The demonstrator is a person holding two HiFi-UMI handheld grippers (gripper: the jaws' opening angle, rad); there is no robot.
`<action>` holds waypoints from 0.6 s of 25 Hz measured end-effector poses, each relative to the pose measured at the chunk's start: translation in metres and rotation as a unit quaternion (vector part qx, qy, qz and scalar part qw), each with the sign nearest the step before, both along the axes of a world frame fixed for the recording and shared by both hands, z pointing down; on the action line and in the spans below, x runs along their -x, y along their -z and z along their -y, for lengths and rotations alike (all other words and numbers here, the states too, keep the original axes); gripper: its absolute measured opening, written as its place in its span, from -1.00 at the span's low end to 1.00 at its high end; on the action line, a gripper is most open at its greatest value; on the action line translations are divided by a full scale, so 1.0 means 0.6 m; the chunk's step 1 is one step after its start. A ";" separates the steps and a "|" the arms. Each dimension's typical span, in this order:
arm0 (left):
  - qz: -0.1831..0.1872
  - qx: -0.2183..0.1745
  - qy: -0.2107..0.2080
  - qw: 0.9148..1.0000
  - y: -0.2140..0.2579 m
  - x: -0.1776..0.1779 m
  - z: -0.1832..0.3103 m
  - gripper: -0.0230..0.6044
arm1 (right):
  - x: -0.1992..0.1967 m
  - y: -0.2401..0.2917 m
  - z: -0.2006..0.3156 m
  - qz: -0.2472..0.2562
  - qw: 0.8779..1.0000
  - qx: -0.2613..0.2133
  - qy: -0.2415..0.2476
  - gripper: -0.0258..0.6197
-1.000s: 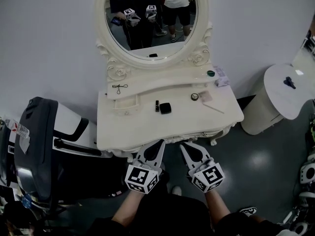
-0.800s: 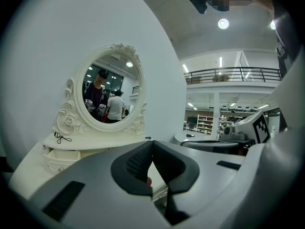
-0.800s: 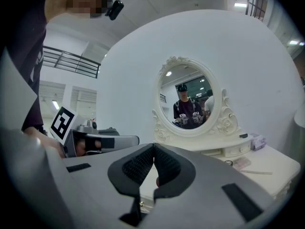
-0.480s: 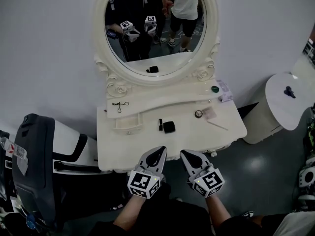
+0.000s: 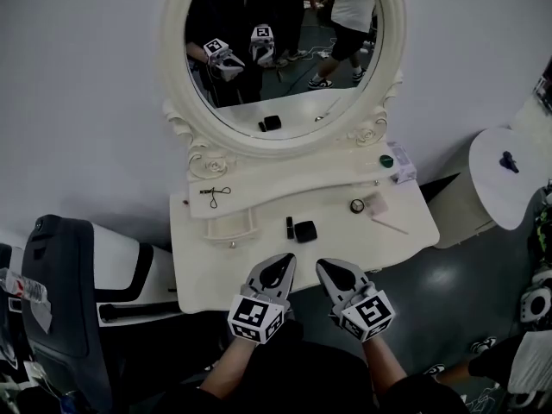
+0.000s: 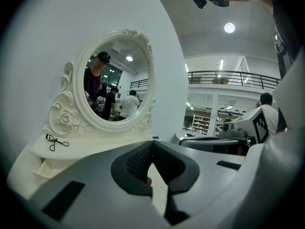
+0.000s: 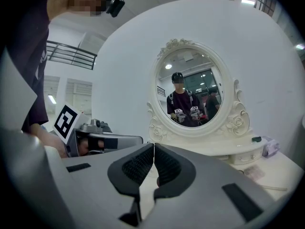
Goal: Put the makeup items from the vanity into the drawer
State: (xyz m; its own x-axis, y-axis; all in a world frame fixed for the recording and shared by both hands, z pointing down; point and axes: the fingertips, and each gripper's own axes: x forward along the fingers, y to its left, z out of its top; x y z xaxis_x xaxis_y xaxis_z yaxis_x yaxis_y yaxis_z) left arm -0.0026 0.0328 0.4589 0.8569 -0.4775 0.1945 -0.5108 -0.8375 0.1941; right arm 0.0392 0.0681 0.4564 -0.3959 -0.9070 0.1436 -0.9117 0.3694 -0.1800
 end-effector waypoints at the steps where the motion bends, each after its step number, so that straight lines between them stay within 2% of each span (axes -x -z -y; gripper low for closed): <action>1: 0.000 0.002 -0.002 1.000 -0.003 -0.001 0.008 -0.88 | 0.001 0.001 0.009 0.000 1.000 0.001 0.000 -0.84; 8: 0.007 0.017 -0.013 1.000 -0.026 -0.009 0.052 -0.88 | -0.016 -0.026 0.052 -0.004 1.000 0.014 -0.004 -0.84; 15: 0.014 0.033 -0.002 0.999 -0.051 -0.021 0.088 -0.88 | -0.029 -0.044 0.088 -0.009 0.999 0.029 0.011 -0.84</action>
